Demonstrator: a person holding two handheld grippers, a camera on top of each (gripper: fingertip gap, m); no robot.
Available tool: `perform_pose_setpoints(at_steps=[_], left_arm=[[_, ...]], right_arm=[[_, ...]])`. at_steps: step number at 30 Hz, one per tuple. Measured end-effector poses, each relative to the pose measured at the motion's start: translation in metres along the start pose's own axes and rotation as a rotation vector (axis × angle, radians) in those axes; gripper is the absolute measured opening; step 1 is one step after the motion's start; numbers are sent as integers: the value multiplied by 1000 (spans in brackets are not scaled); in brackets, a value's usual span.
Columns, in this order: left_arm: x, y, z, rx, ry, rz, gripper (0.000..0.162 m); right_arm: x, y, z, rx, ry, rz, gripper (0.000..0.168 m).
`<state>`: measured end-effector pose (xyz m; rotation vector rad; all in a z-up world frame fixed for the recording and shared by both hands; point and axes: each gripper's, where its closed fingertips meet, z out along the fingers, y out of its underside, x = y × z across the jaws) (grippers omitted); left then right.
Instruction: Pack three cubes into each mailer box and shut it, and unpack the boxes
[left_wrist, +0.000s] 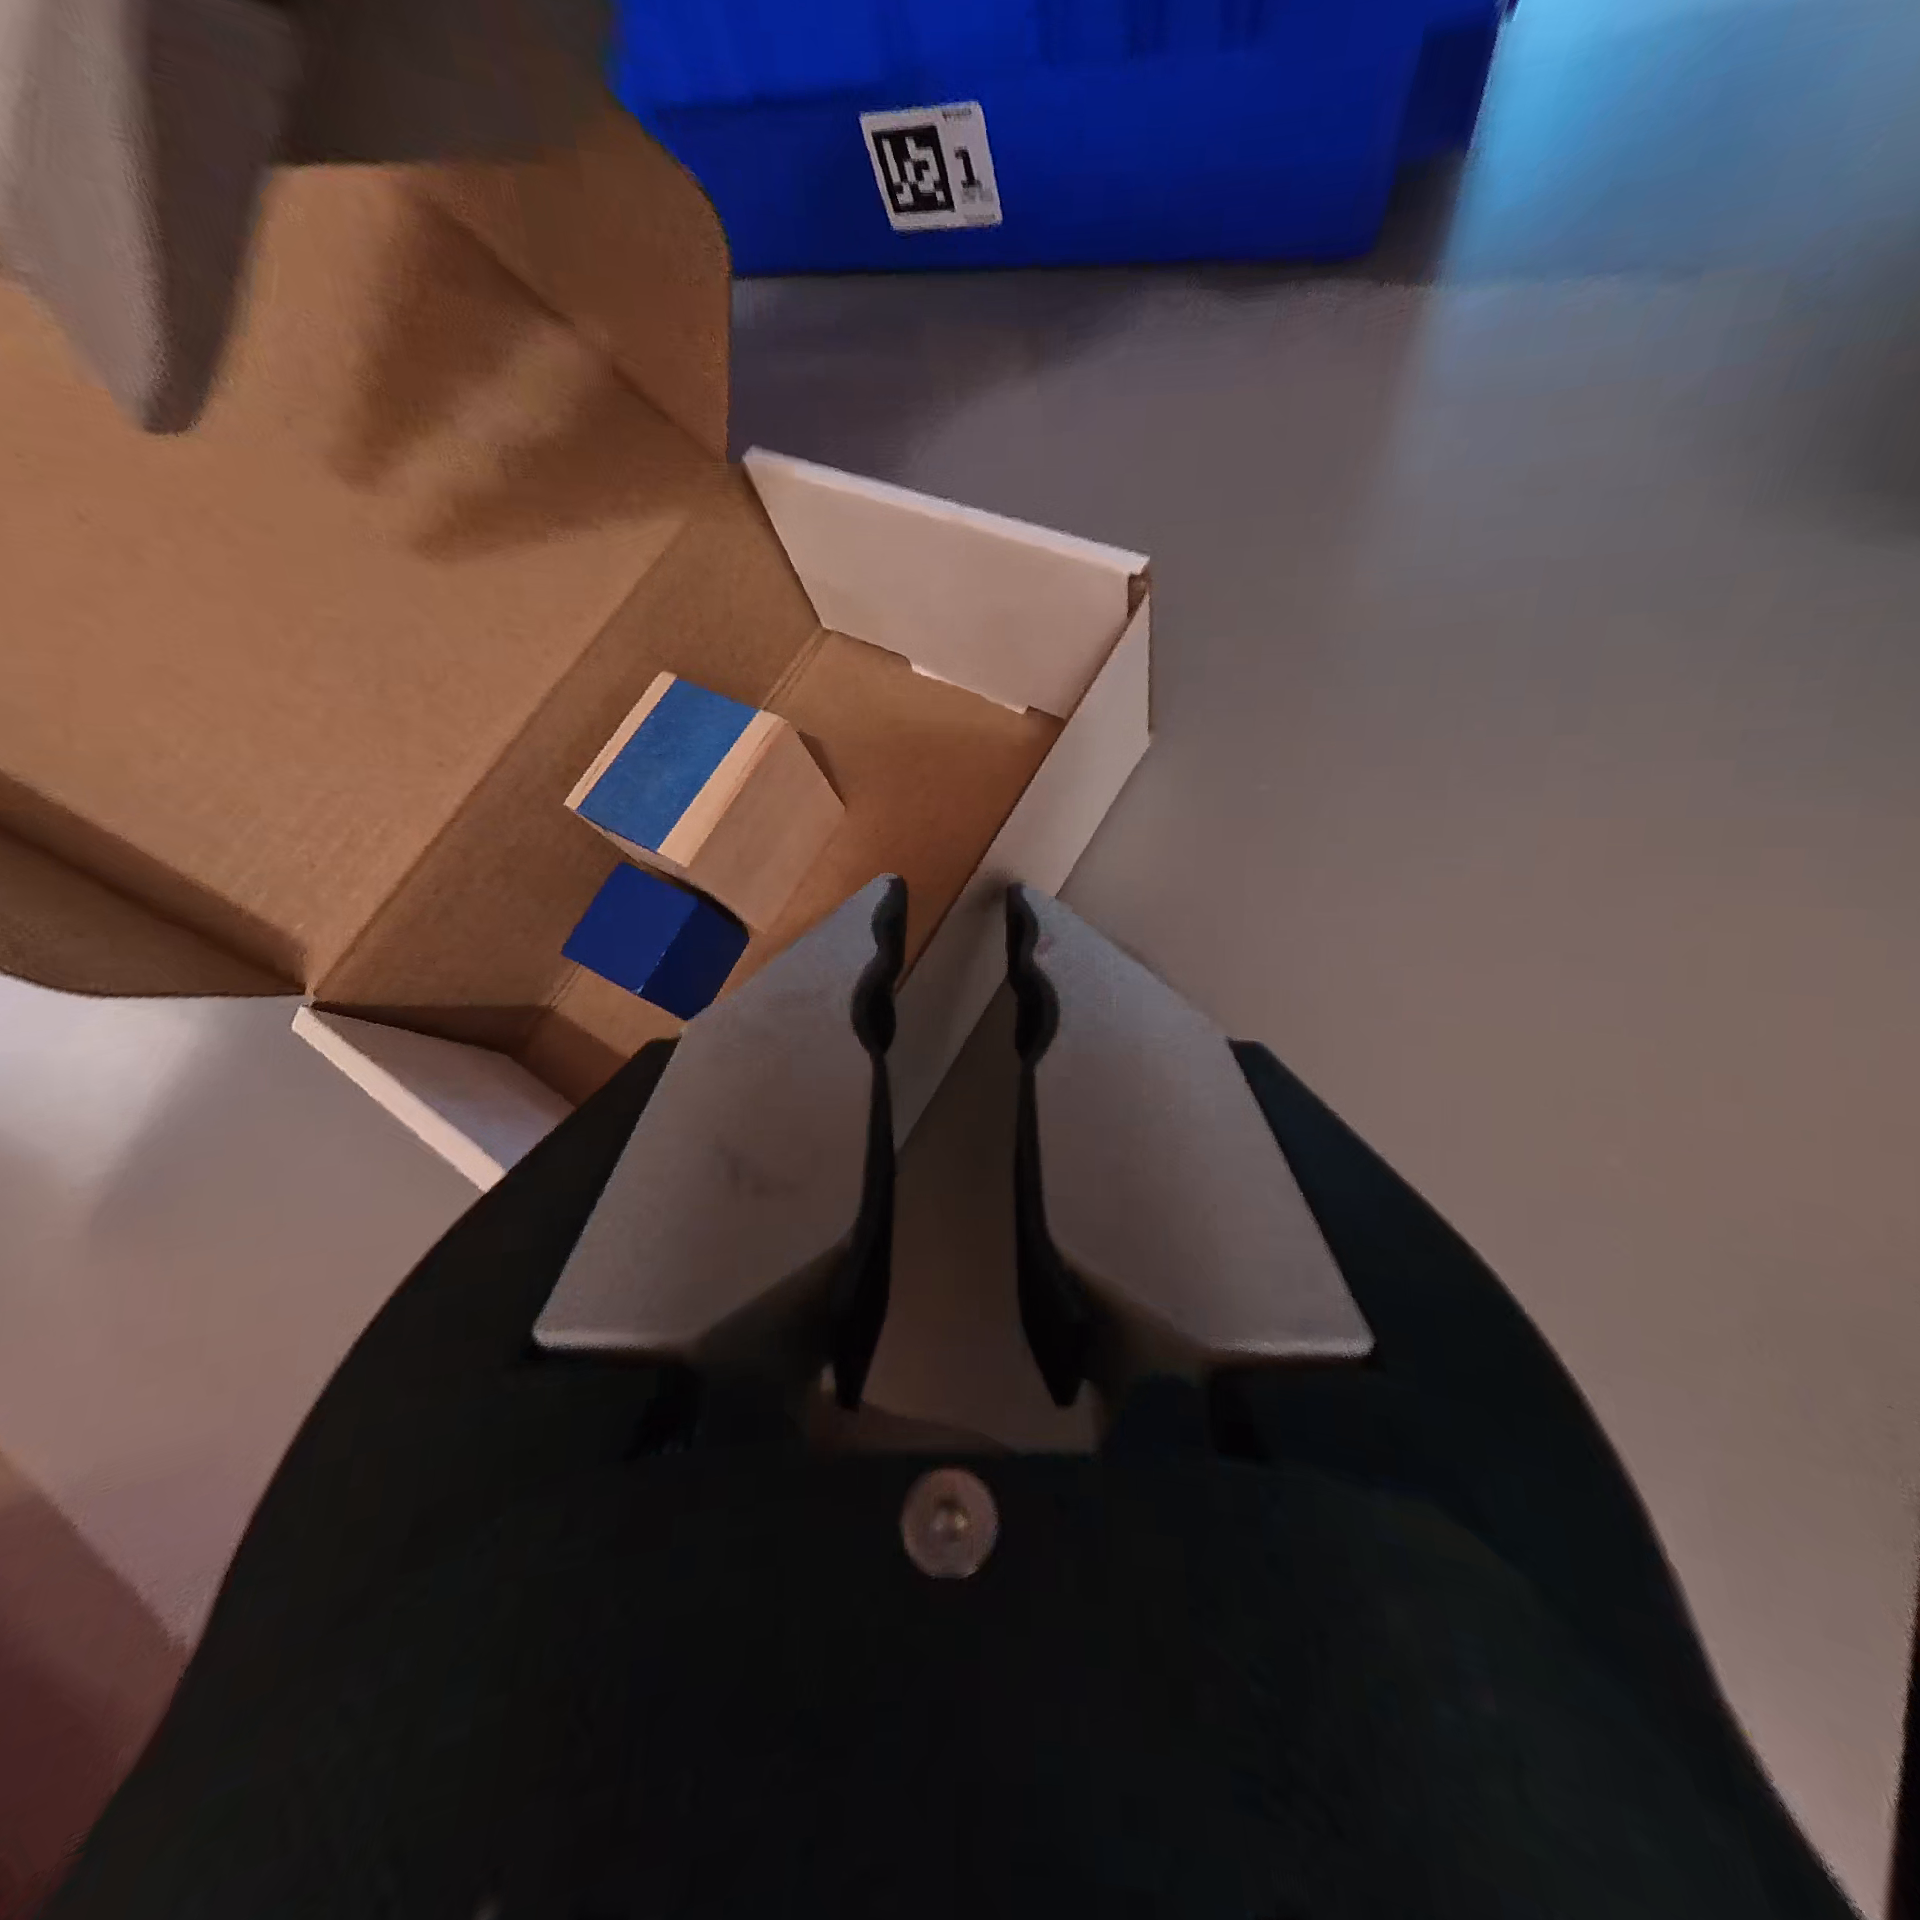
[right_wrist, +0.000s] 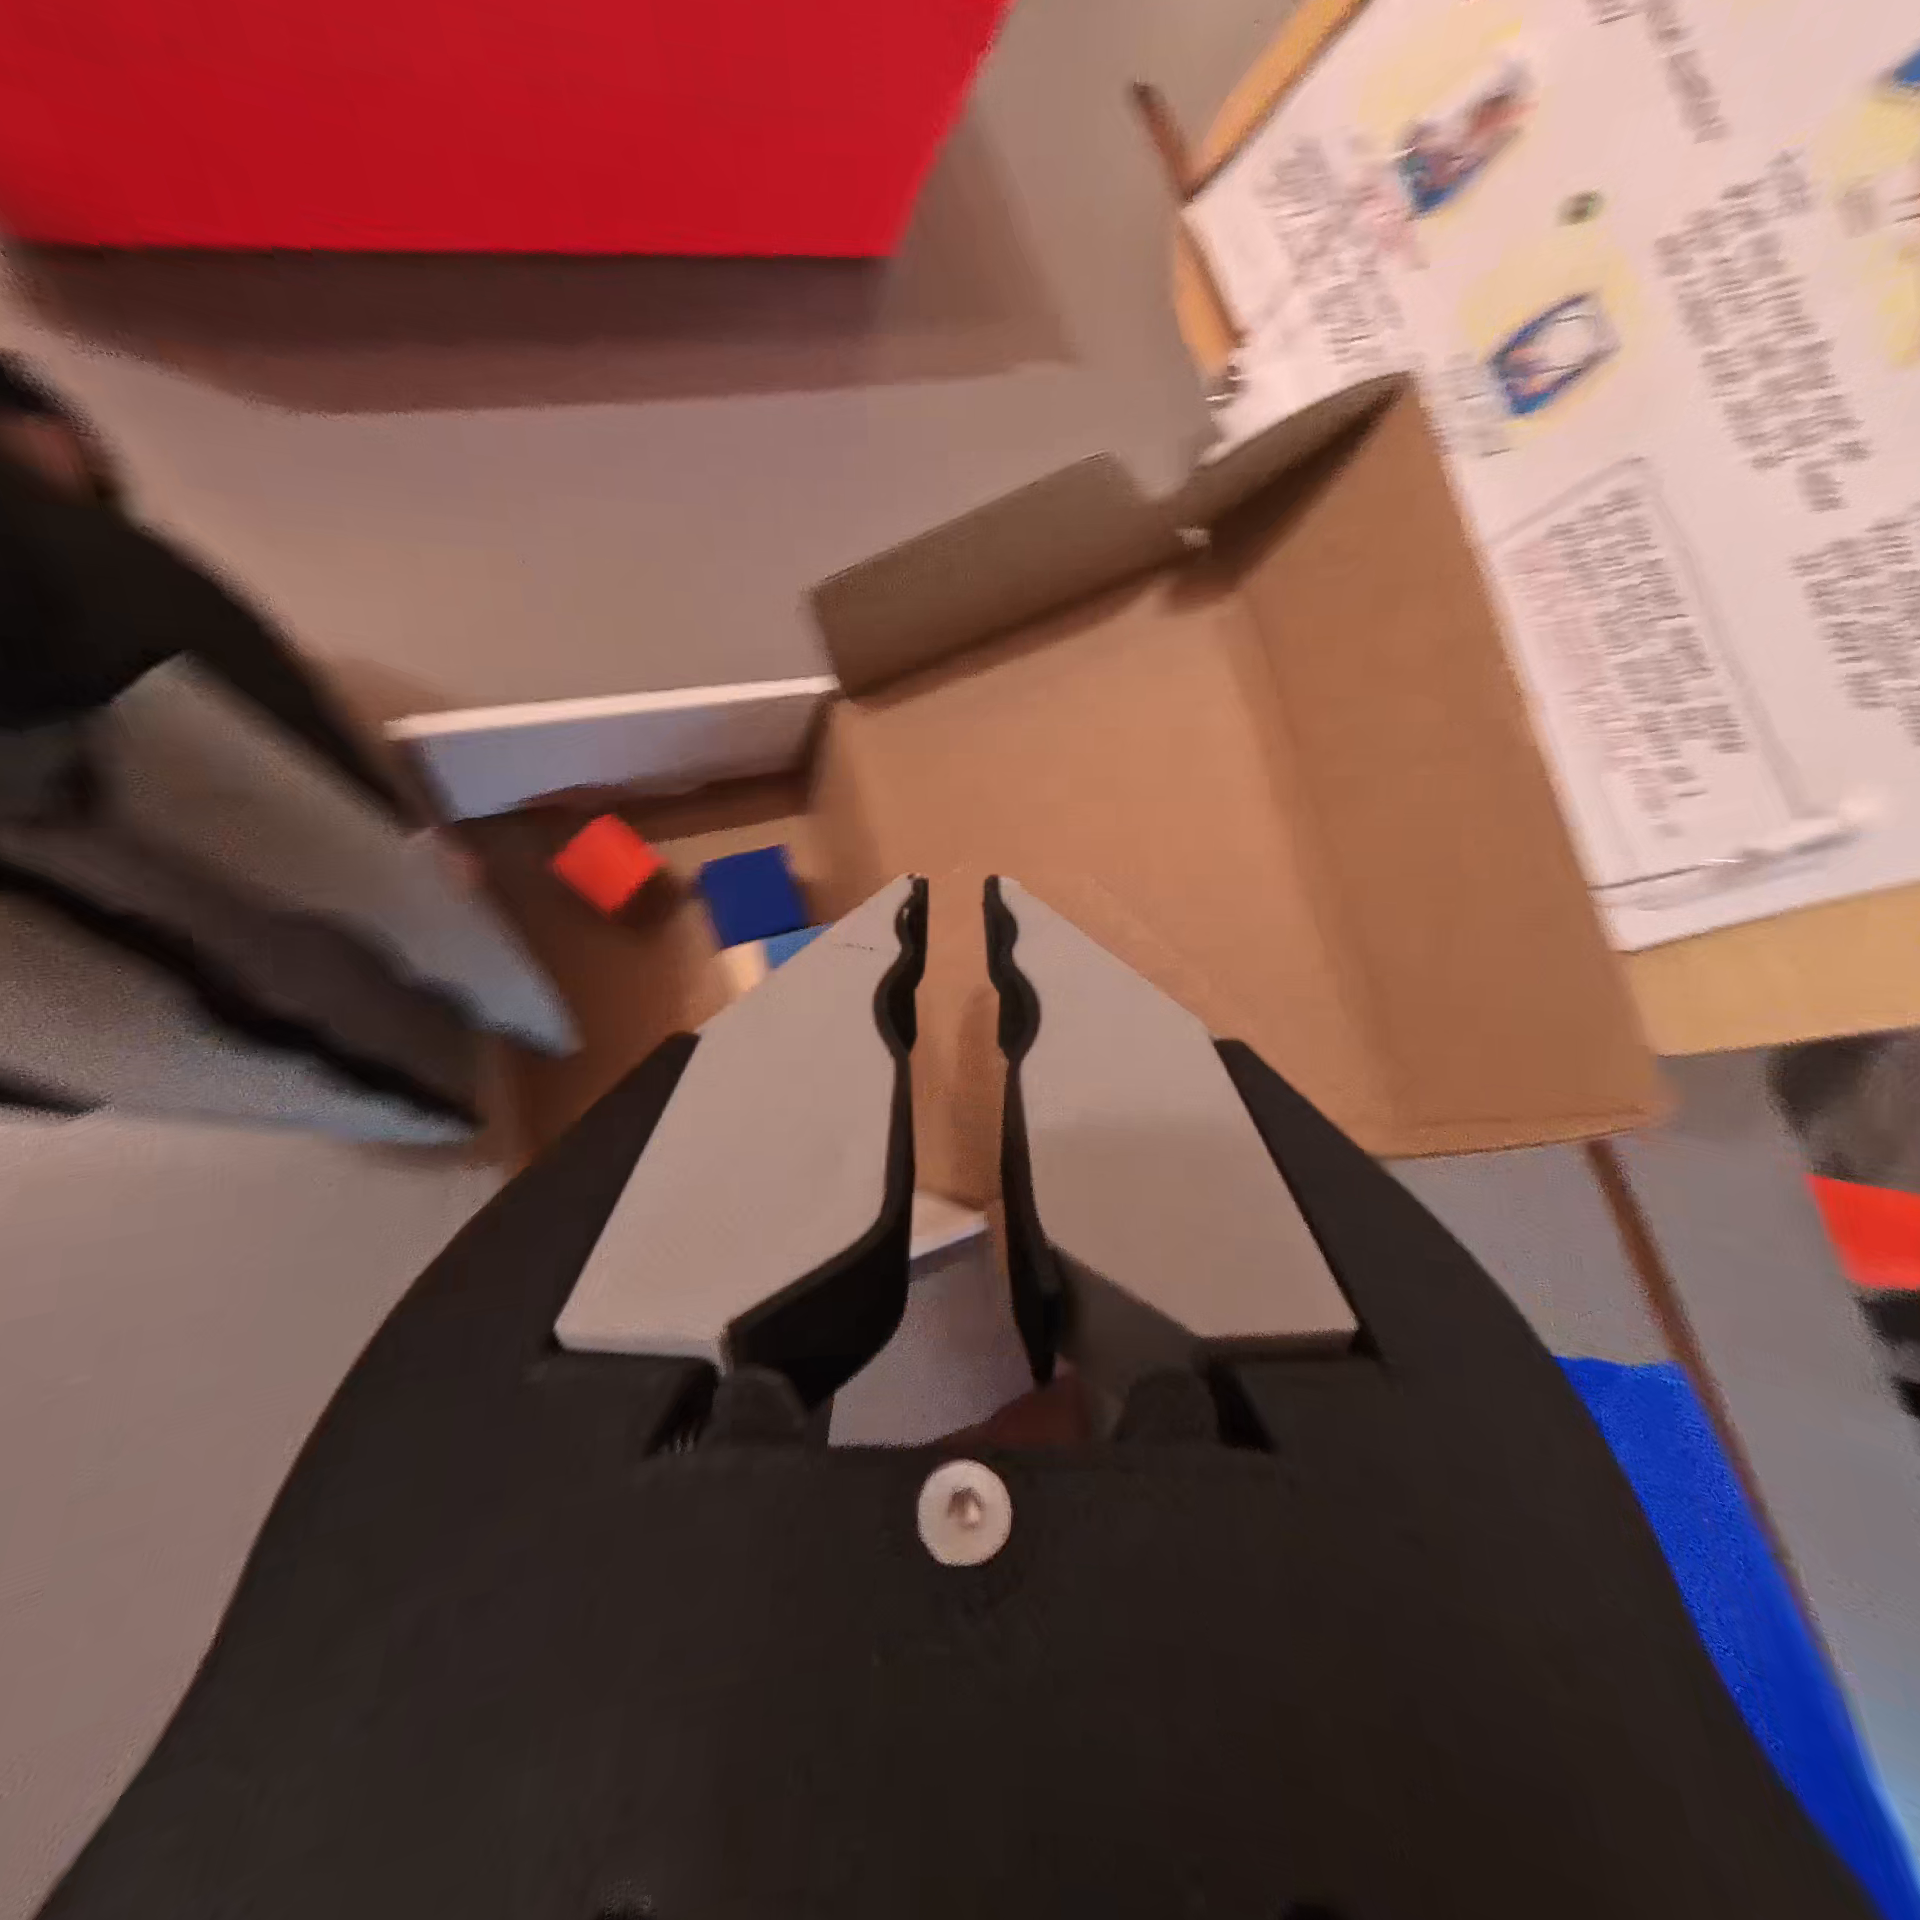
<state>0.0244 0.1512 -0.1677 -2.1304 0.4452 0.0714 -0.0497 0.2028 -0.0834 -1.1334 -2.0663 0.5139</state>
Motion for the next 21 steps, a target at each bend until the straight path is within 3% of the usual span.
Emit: perform_pose_setpoints(at_steps=[5, 10, 15, 18, 21], left_arm=[[-5, -11, -11, 113, -2, -67, 28], [-8, 8, -20, 49, 21, -43, 40], [-11, 16, -17, 38, -2, 9, 30], [-11, 14, -14, 50, -18, 41, 27], [-11, 11, -12, 84, -12, 19, 24]], right_arm=[[-43, 37, -1, -103, -177, -13, 16], [-46, 57, 22, -225, -150, -76, 29], [-43, 70, 48, -305, -84, -190, 42], [-51, 70, 49, -294, -126, -199, 62], [-62, 69, 37, -271, -201, -229, 49]])
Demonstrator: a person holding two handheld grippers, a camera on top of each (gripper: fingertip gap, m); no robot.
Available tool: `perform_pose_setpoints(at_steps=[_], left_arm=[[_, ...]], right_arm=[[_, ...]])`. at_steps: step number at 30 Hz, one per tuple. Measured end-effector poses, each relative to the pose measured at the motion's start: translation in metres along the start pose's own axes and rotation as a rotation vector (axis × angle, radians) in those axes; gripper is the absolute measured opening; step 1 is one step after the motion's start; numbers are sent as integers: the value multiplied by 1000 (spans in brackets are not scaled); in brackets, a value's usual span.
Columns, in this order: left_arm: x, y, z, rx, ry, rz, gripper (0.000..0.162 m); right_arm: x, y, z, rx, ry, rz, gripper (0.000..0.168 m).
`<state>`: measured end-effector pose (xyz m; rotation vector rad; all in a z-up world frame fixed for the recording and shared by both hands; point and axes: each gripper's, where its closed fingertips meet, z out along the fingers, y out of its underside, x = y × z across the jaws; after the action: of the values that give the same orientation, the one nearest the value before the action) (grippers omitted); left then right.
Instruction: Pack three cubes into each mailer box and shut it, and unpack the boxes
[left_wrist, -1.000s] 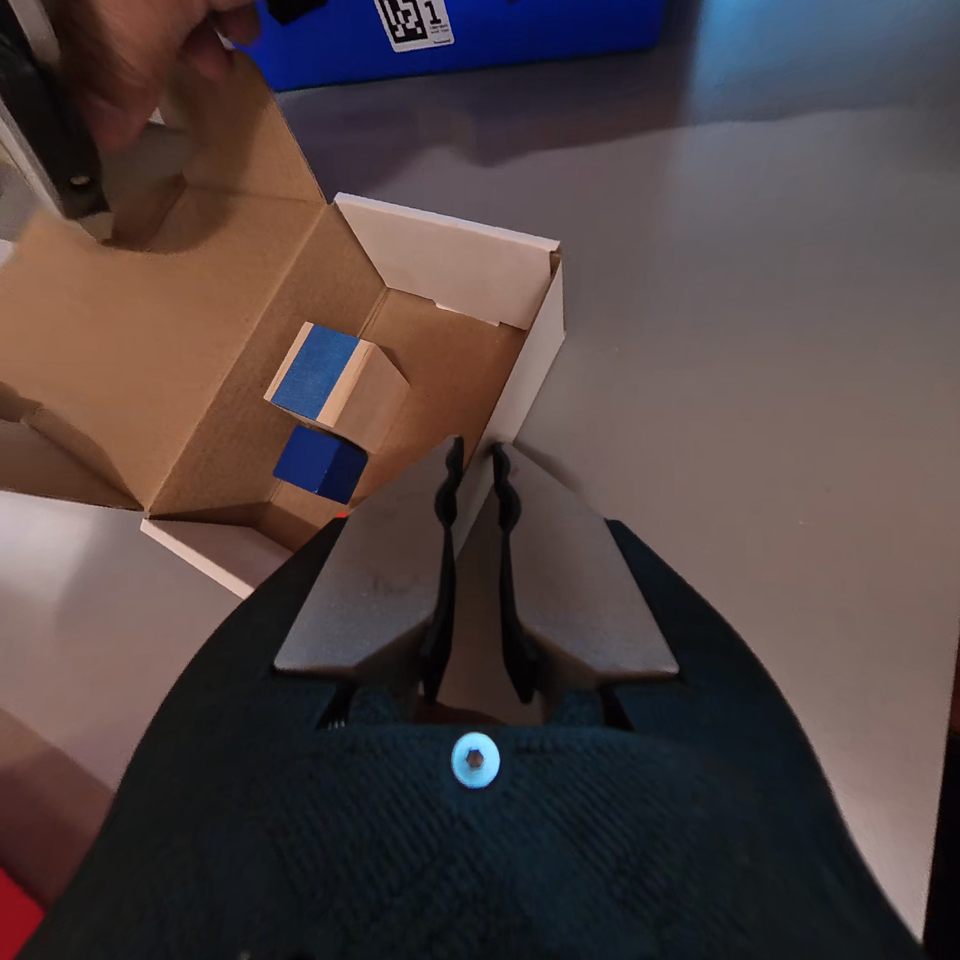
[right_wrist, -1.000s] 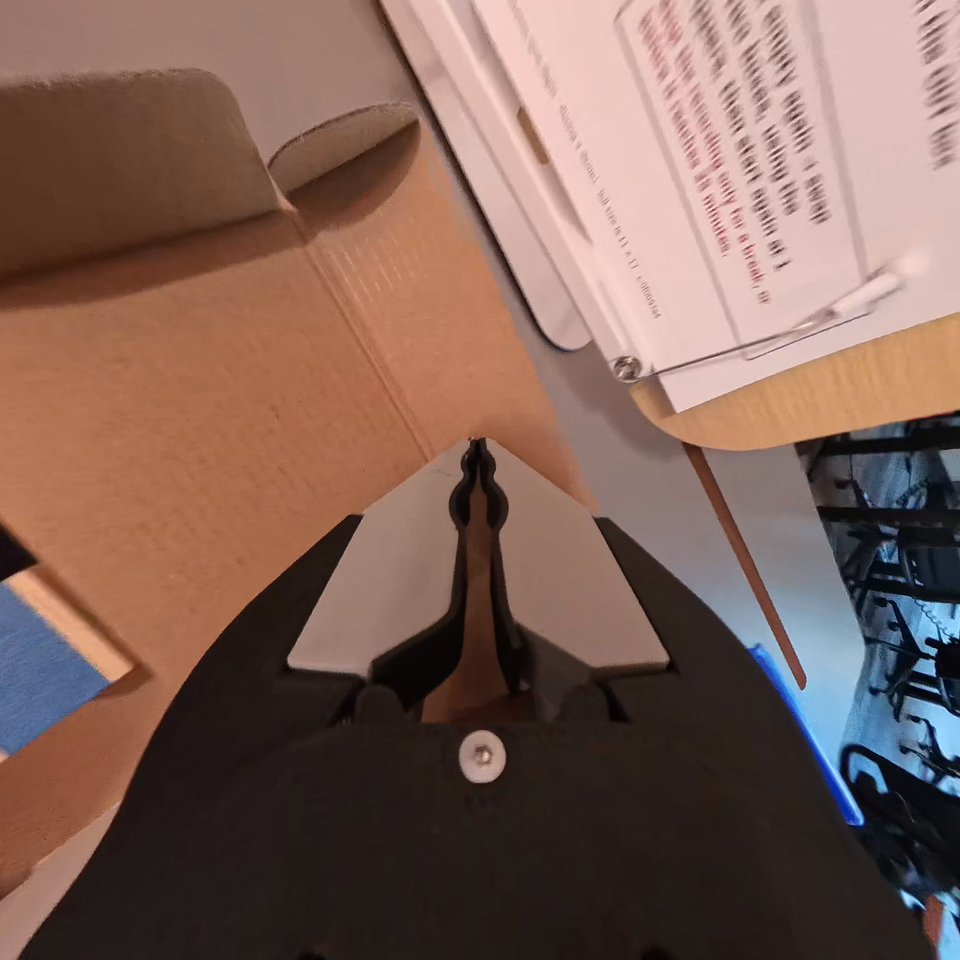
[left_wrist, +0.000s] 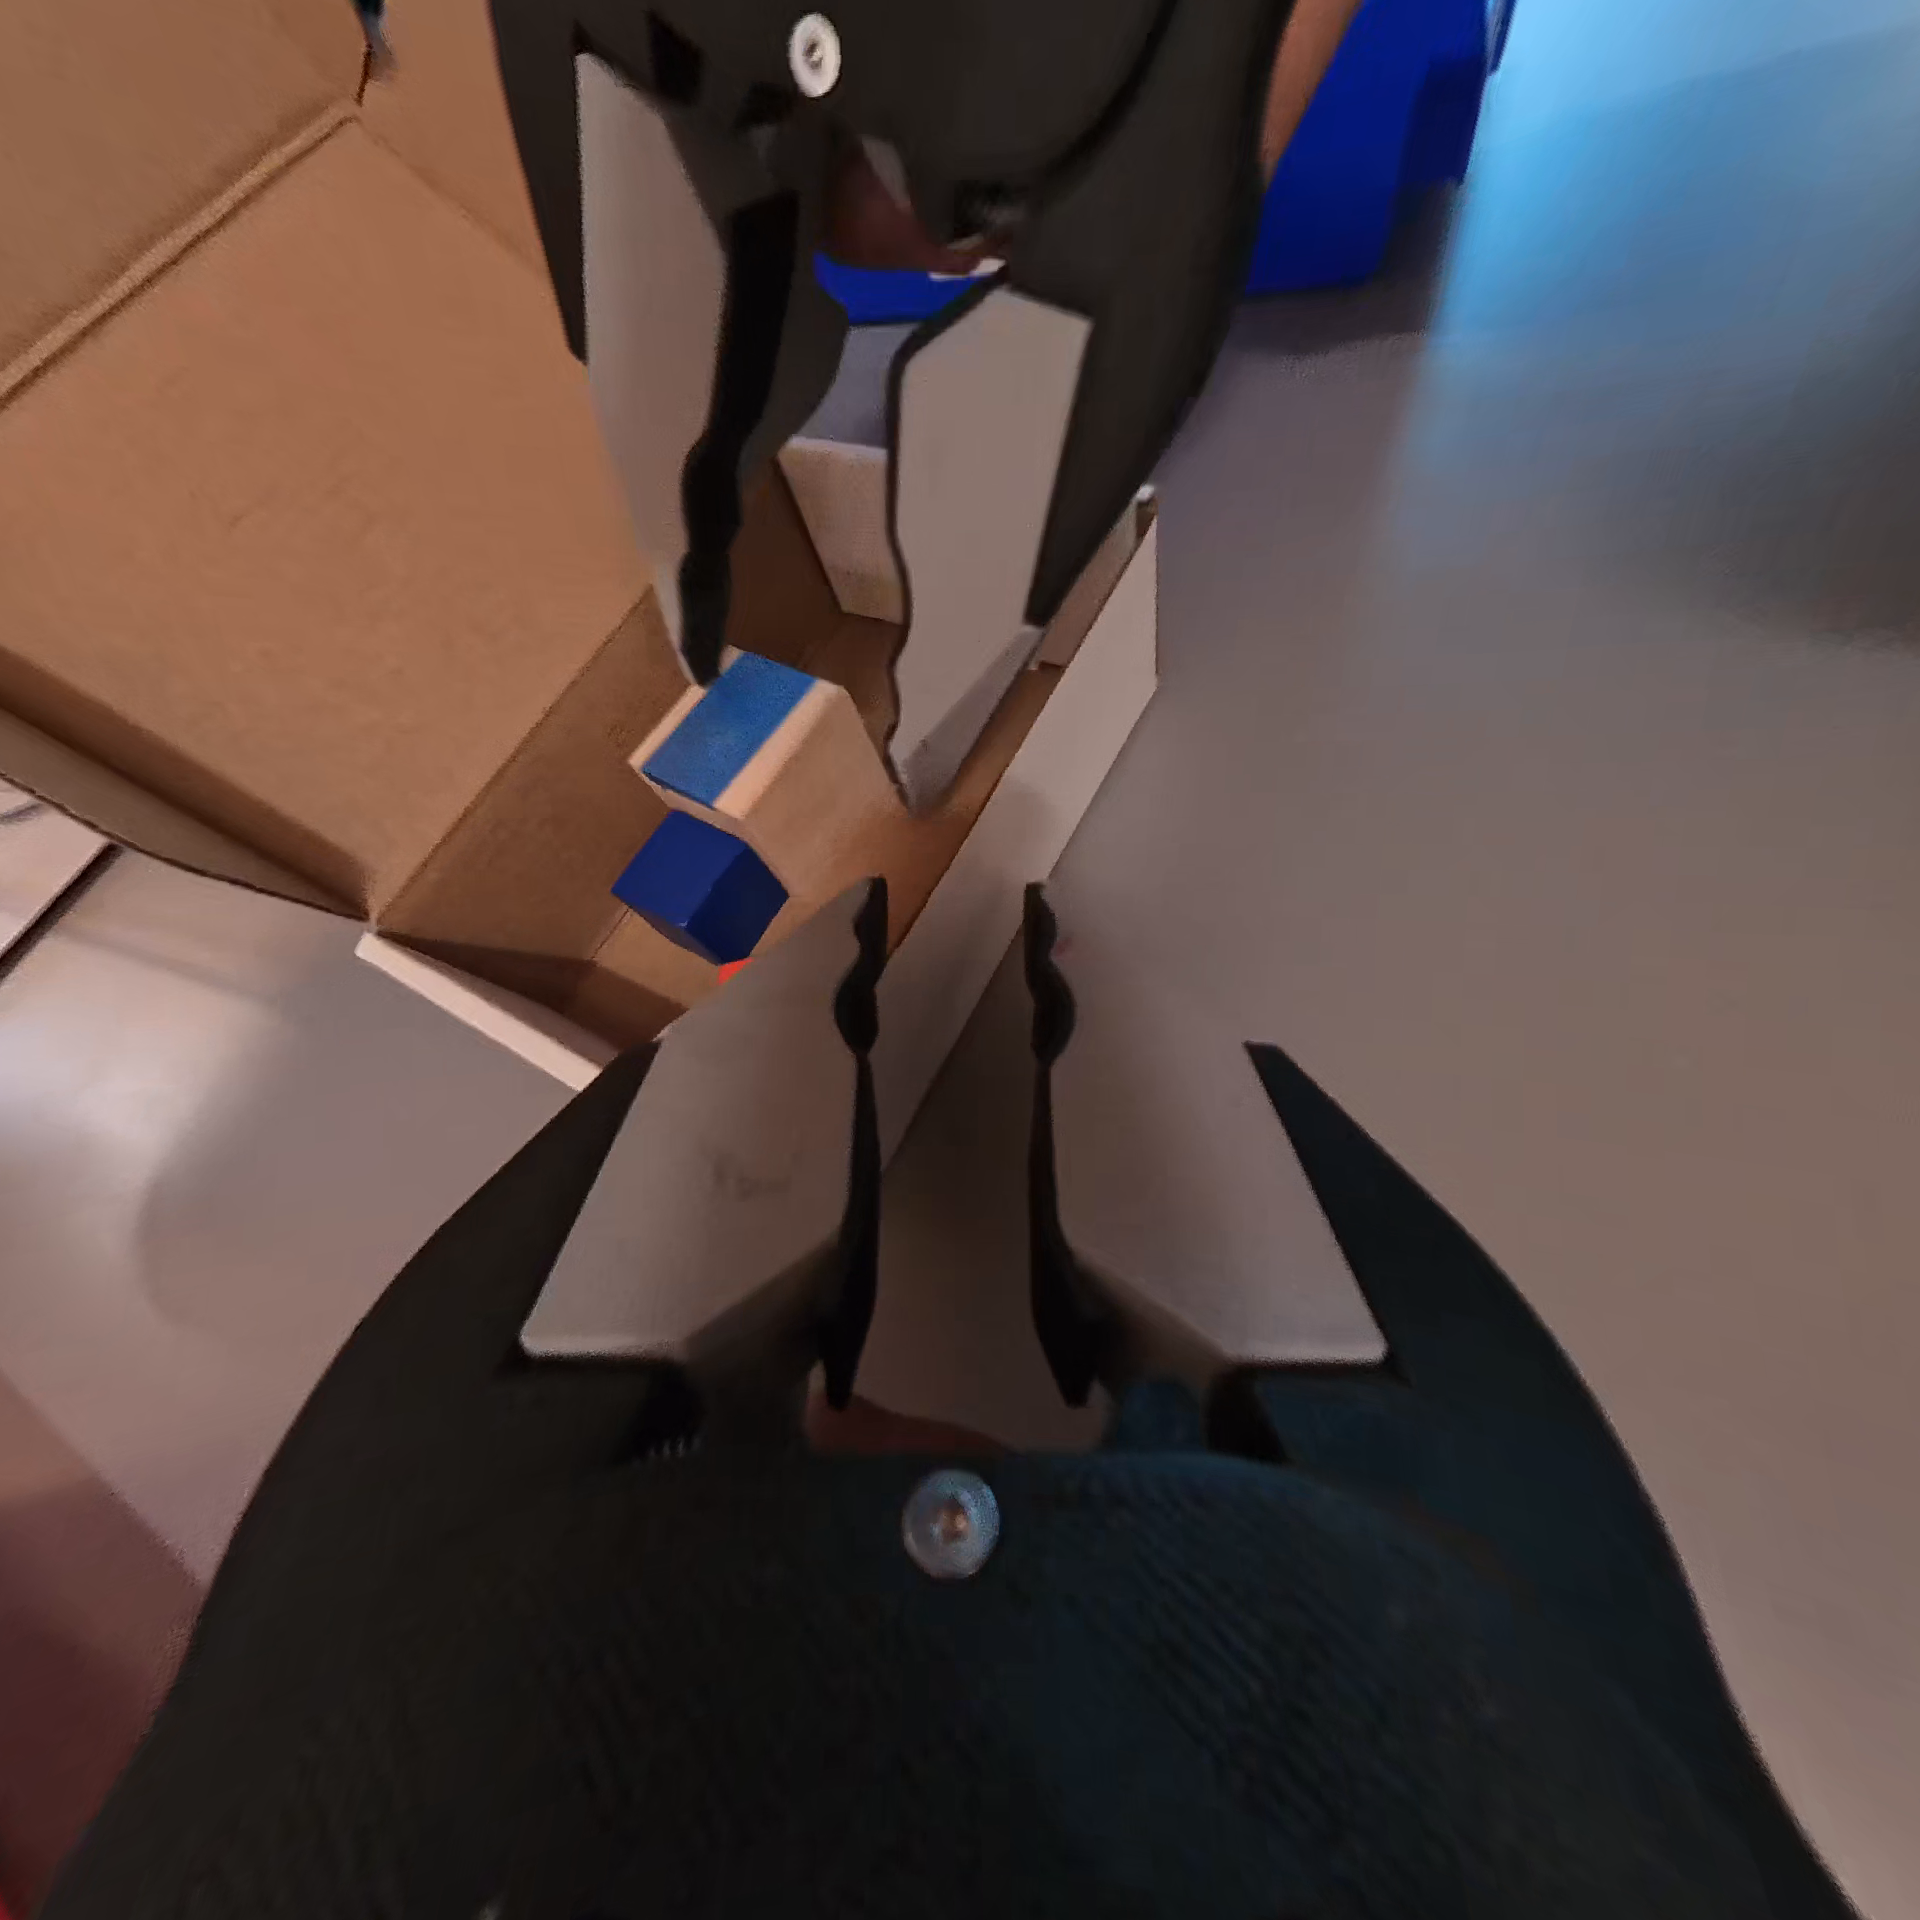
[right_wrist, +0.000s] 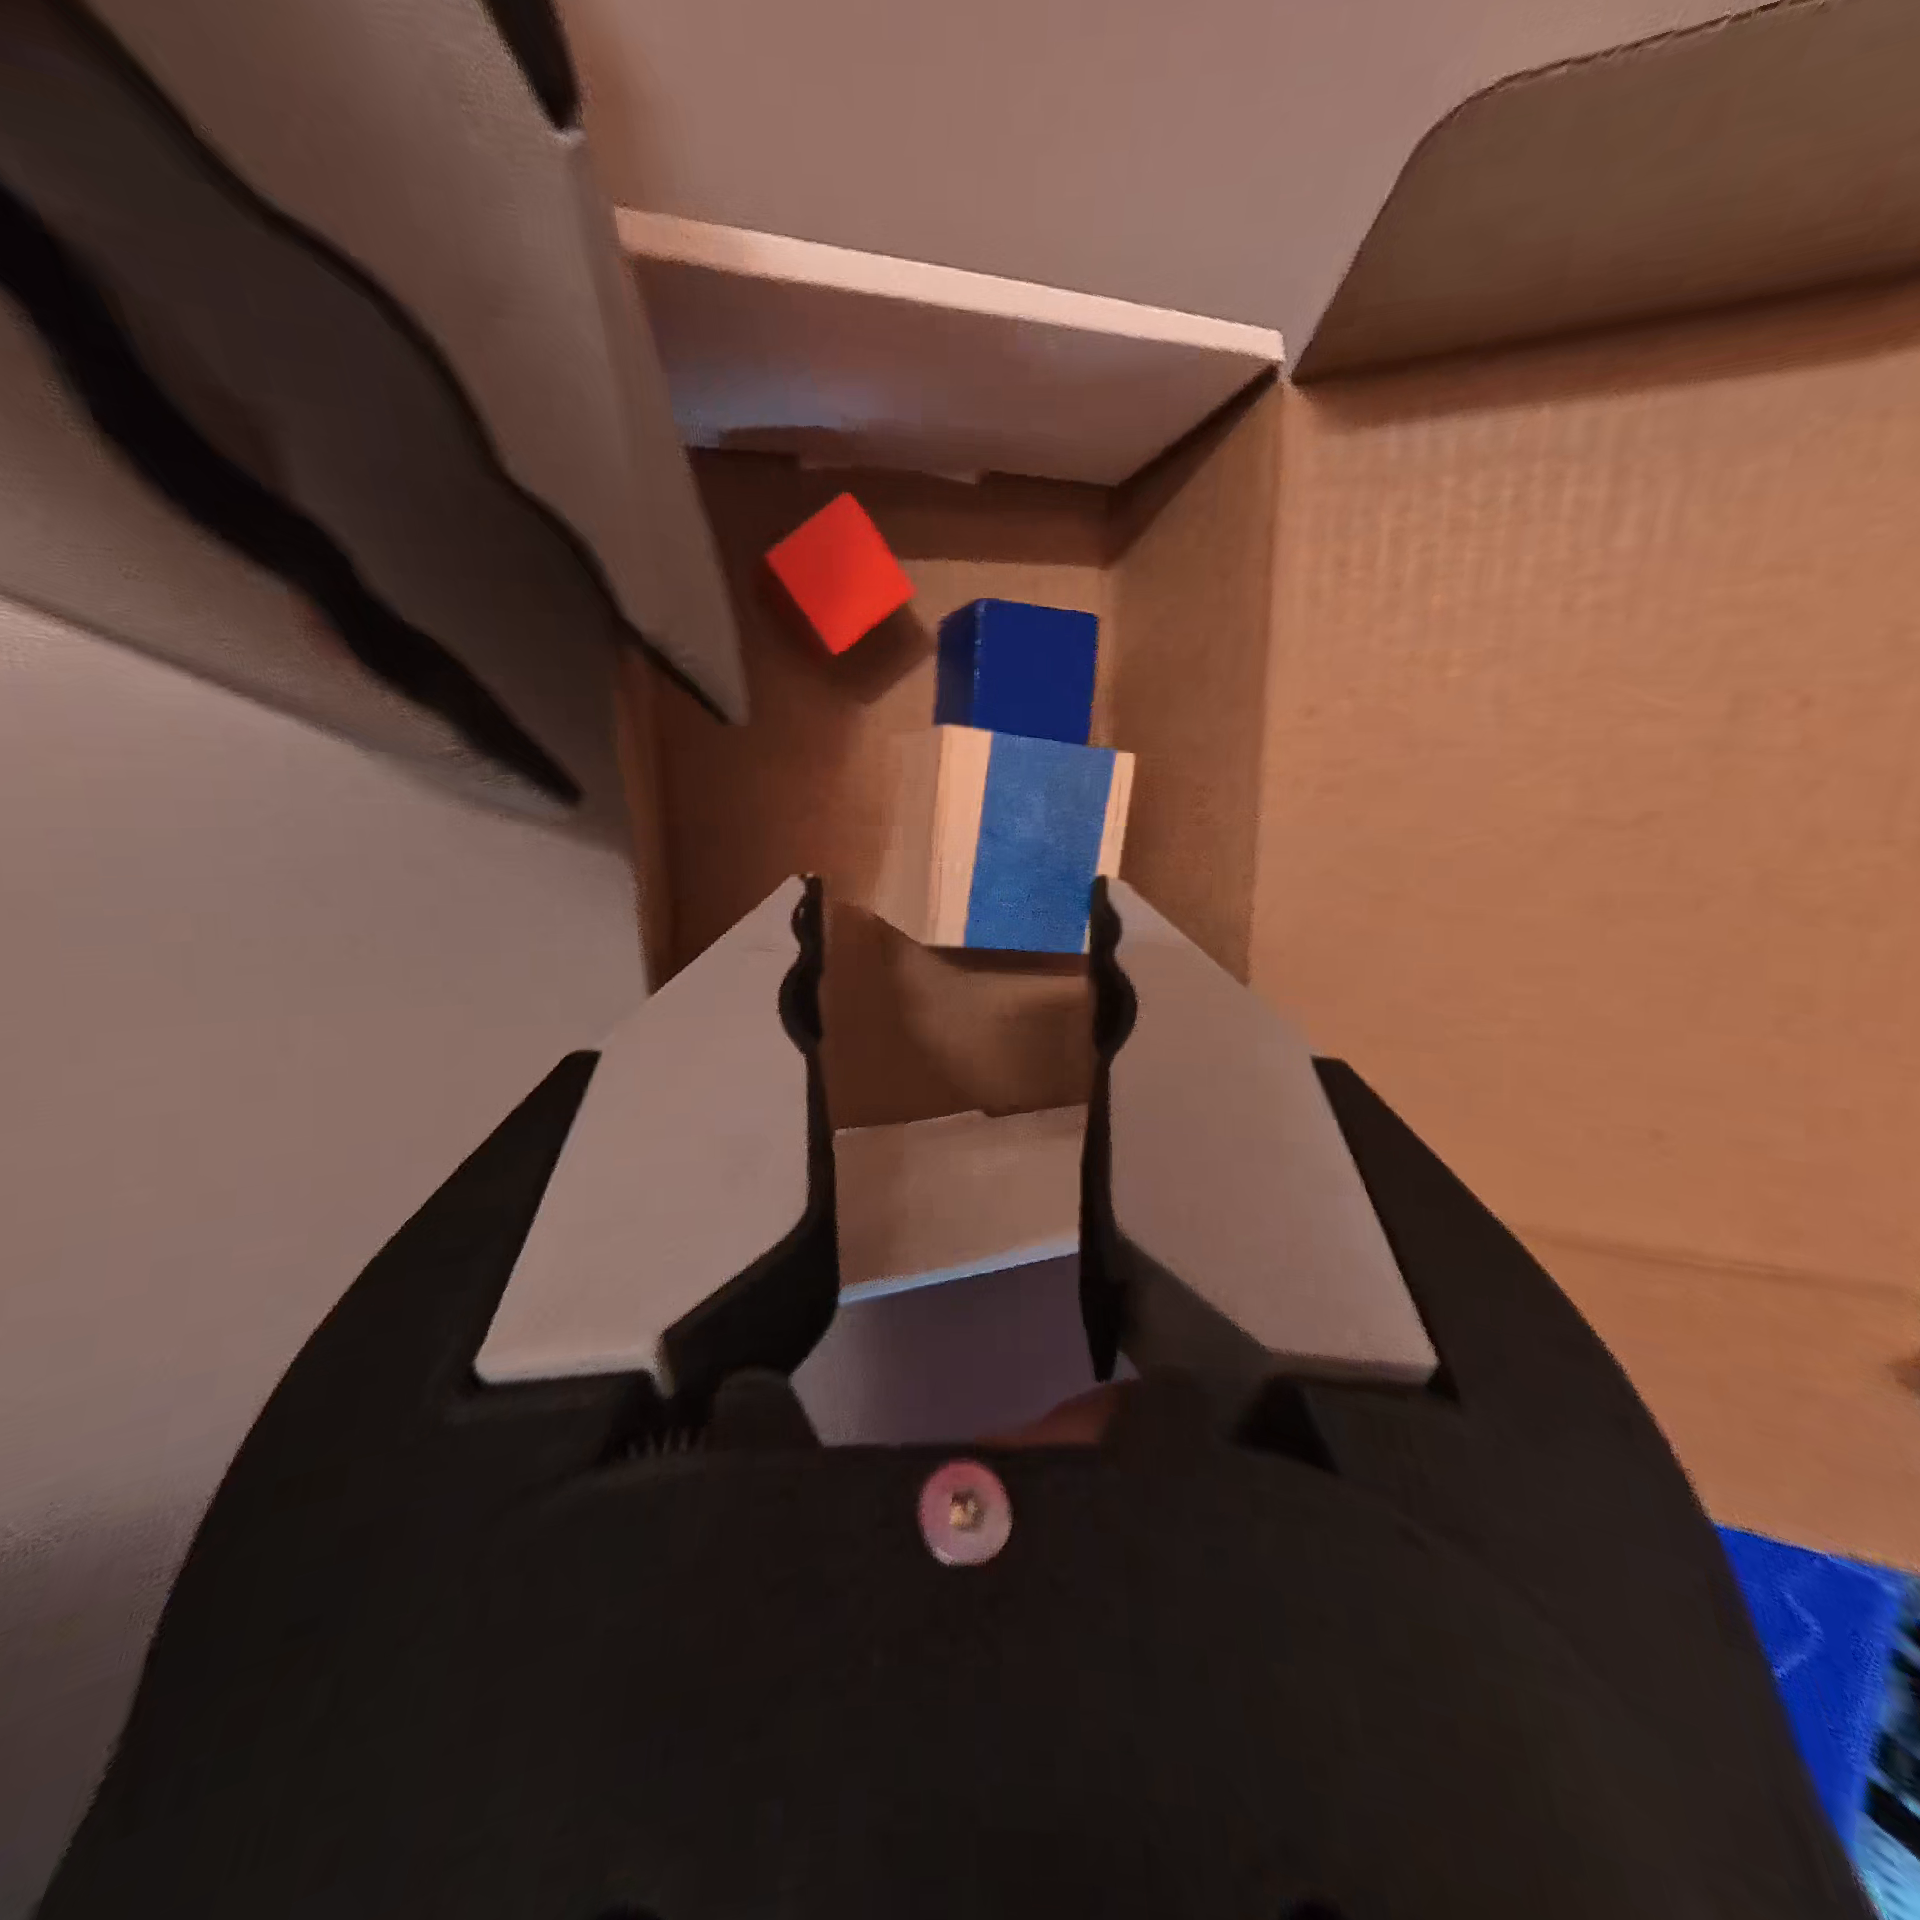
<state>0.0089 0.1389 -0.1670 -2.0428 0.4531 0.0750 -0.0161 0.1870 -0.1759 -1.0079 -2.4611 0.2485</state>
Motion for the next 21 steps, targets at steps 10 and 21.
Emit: perform_pose_setpoints(at_steps=[10, 21], left_arm=[[0, -2, 1, 24, 7, -11, 23], [4, -2, 0, 30, 34, -34, 32]], right_arm=[[-2, 5, 18, -37, -82, 113, 56], [-2, -5, -56, 238, -138, 347, 44]])
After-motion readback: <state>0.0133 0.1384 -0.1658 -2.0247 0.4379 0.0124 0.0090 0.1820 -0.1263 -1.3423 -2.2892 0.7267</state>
